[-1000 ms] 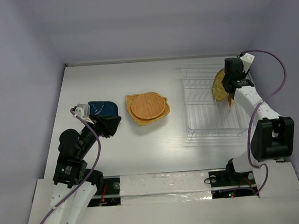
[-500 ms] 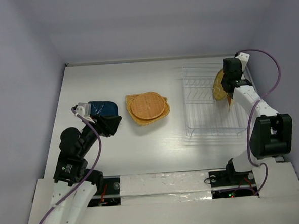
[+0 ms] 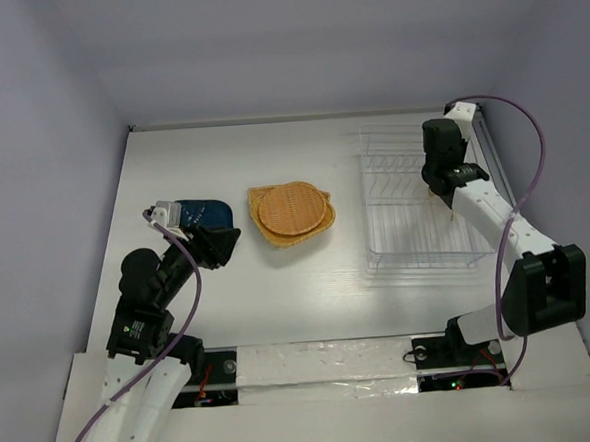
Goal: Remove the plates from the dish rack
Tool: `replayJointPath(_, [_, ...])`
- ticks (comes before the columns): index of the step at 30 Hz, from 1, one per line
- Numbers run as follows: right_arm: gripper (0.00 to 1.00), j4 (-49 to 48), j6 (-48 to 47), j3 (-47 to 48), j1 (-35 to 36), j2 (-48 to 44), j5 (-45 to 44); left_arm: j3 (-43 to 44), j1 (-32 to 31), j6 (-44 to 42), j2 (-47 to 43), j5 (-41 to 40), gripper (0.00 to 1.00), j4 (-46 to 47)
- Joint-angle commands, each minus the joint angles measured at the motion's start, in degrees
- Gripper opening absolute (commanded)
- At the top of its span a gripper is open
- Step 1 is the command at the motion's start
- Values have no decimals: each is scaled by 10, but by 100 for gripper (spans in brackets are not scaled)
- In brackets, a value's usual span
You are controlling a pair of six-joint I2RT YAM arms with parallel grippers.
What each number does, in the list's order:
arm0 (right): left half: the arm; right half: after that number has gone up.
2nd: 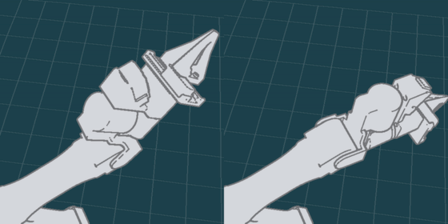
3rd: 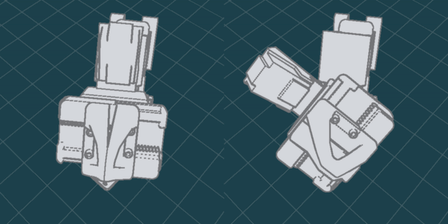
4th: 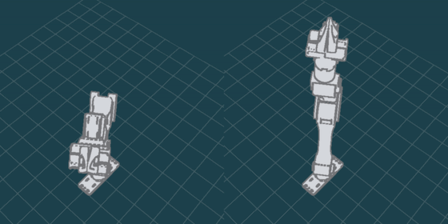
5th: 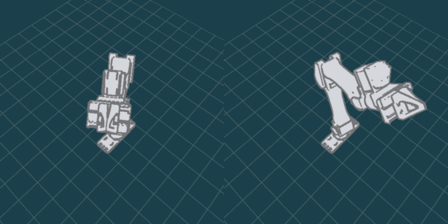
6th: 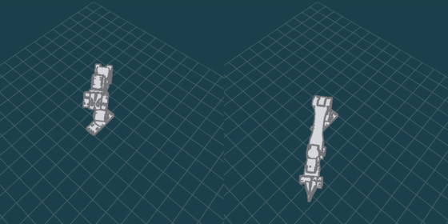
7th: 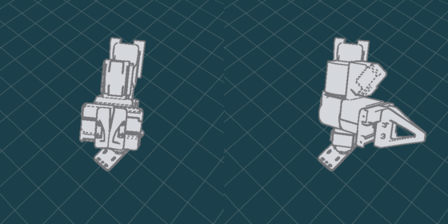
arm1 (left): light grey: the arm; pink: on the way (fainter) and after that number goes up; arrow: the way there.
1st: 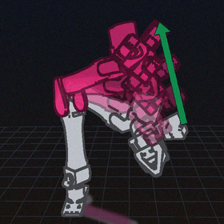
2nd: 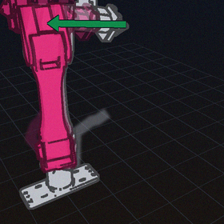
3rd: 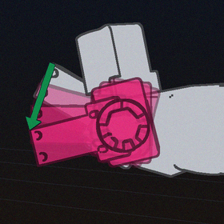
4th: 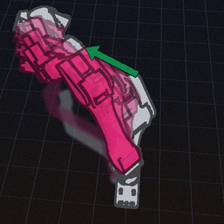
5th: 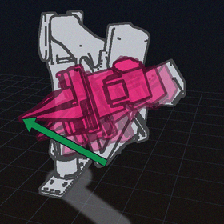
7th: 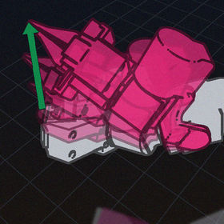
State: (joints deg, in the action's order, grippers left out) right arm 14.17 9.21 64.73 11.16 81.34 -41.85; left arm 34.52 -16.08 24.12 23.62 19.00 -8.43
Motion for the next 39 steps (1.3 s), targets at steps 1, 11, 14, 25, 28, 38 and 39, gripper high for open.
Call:
replayJointPath(1, [0, -42, 19, 8, 11, -62, -18, 2, -3, 1, 3, 2, 43, 28])
replayJointPath(11, [0, -36, 94, -7, 31, -191, 175, 1, 3, 0, 3, 5, 43, 30])
replayJointPath(14, [0, -84, 145, -30, 61, -202, 321, 2, 8, 0, 3, 6, 43, 30])
replayJointPath(25, [0, -294, 324, -41, 178, -11, 553, 1, 13, 1, -1, 3, 43, 30])
replayJointPath(28, [0, -309, 339, -35, 199, 36, 551, 1, 13, 2, -1, 3, 42, 30])
replayJointPath(38, [1, -376, 385, -65, 204, 127, 550, 1, 13, 1, -6, 4, 42, 31])
replayJointPath(39, [2, -376, 386, -70, 204, 129, 544, 0, 13, 1, -5, 5, 43, 30])
